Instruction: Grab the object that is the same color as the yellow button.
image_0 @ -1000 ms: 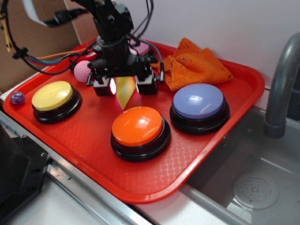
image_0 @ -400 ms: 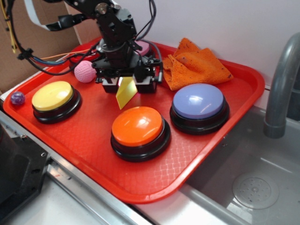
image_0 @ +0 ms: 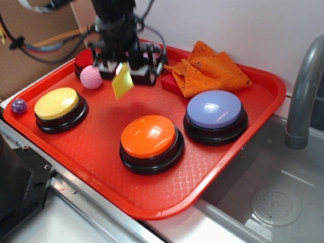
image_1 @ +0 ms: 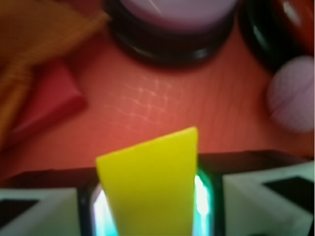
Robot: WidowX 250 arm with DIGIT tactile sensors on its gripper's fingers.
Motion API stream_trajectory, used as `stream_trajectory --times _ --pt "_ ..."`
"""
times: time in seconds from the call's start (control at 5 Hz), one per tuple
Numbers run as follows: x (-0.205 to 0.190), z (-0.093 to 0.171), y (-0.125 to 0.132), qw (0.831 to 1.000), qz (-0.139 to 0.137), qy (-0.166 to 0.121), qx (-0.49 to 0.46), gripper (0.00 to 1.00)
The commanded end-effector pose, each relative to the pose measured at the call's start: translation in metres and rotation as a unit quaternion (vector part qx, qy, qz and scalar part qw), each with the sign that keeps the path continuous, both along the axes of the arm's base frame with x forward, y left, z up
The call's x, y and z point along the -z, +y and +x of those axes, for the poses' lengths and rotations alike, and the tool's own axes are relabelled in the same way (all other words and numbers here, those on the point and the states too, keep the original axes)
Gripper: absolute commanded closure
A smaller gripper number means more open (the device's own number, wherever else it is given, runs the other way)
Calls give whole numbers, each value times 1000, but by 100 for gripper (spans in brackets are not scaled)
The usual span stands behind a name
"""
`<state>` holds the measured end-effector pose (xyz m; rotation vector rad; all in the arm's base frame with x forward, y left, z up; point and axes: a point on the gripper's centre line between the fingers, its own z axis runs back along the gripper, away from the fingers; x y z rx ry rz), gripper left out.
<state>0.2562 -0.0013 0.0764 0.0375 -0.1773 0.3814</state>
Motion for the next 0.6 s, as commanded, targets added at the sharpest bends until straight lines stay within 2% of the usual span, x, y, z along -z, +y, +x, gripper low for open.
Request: stream_trajectory --times 0.0,0.2,0.4 --pt "-95 6 5 987 12 7 162 100" --pt "-100 2 12 984 -2 -5 176 100" --pt "-93 4 22 984 -22 68 165 13"
